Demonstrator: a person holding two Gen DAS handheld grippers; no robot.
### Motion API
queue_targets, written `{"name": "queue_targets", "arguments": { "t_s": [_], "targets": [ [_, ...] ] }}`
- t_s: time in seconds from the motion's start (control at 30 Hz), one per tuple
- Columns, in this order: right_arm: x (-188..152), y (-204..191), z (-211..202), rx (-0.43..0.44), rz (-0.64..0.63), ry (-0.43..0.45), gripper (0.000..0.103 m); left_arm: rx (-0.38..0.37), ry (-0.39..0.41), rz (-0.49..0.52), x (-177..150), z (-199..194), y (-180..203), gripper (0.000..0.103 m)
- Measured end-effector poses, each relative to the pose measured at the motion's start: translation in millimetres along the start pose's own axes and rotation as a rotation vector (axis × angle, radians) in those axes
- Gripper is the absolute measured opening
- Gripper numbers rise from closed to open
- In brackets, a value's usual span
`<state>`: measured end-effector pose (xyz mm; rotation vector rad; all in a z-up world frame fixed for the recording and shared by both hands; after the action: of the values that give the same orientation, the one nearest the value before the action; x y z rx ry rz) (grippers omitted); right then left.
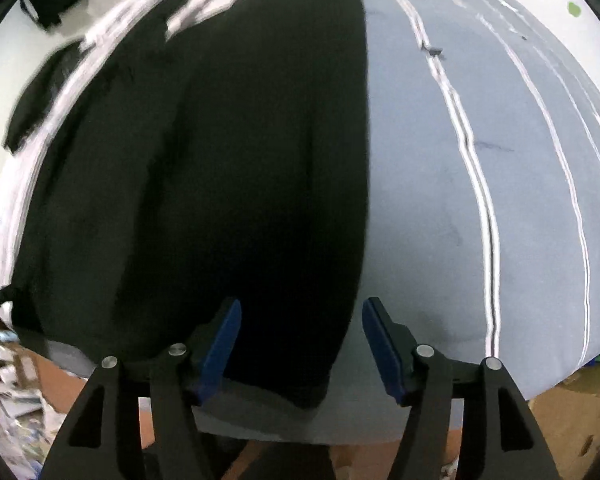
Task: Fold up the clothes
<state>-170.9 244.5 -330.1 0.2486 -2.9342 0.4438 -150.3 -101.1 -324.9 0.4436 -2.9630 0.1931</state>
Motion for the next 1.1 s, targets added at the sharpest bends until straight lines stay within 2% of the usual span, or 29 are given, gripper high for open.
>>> {"name": "queue_targets", "arguments": {
  "t_s": [0.1, 0.2, 0.23, 0.27, 0.3, 0.33, 0.37, 0.47, 0.53, 0.67, 0.8, 0.83, 0.87, 0.93, 1.03, 1.1],
  "targets": [
    [-8.3, 13.5, 10.3, 0.035, 0.061, 0.018, 0.059, 0.016, 0.048, 0.039, -2.4, 8.5, 11.2, 0.066],
    [-13.3, 20.3, 19.3, 0.048, 0.068, 0.038, 0.061, 0.011, 0.091, 0.024, 0.1, 14.5, 17.6, 0.066],
    [-14.5, 19.8, 20.9, 0.049, 0.059, 0.052, 0.061, 0.003, 0.112, 0.011, 1.7, 14.7, 19.4, 0.062],
    [-15.4, 17.4, 20.7, 0.051, 0.041, 0.064, 0.06, -0.002, 0.129, 0.009, 2.3, 14.8, 21.9, 0.041],
    [-16.1, 14.8, 20.2, 0.052, 0.022, 0.076, 0.047, -0.005, 0.139, 0.027, 4.6, 13.7, 27.1, 0.029],
    [-16.0, 13.1, 17.7, 0.067, 0.009, 0.089, 0.035, -0.008, 0.146, 0.054, 8.0, 12.2, 33.6, 0.009],
    [-14.7, 11.4, 15.0, 0.087, 0.001, 0.096, 0.005, -0.011, 0.154, 0.08, 11.4, 10.6, 40.1, 0.005],
    [-8.1, 0.9, 5.0, 0.102, -0.023, 0.118, 0.005, -0.032, 0.19, 0.065, 26.1, -5.9, 50.8, 0.005],
    [1.9, -11.4, -9.8, 0.107, -0.053, 0.158, 0.005, -0.043, 0.253, 0.05, 42.5, -28.8, 54.7, 0.005],
    [39.9, -22.3, -58.7, 0.149, -0.098, 0.278, 0.004, -0.078, 0.415, -0.012, 96.2, -95.0, 57.5, 0.005],
    [128.3, -34.5, -141.8, 0.196, -0.085, 0.43, 0.004, -0.123, 0.602, -0.068, 153.3, -178.2, 38.8, 0.005],
    [136.5, -38.4, -160.4, 0.205, -0.081, 0.468, 0.004, -0.138, 0.642, -0.084, 170.8, -203.5, 35.1, 0.005],
    [146.9, -50.8, -197.1, 0.211, -0.076, 0.508, 0.004, -0.152, 0.679, -0.1, 190.4, -228.7, 30.6, 0.005],
    [180.0, -64.3, -244.0, 0.221, -0.068, 0.597, 0.004, -0.191, 0.764, -0.129, 227.3, -293.6, 24.7, 0.005],
    [238.3, -77.5, -347.3, 0.232, -0.107, 0.739, 0.004, -0.249, 0.915, -0.169, 265.6, -393.2, 0.1, 0.005],
    [257.4, -91.8, -427.6, 0.248, -0.143, 0.849, 0.004, -0.28, 1.018, -0.185, 279.5, -459.4, -24.2, 0.005]
  ]
}}
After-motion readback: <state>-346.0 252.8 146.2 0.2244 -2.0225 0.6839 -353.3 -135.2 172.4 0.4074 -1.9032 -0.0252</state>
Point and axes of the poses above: each gripper's, at about its wrist camera, not at the fingertips, and z roughly the way its jaws point, y to its right, x to its top, the point moved 1 cm from there along z, roughly the way its jaws point, and after that the axes turned 13 degrees about x, right-handed, at the moved point
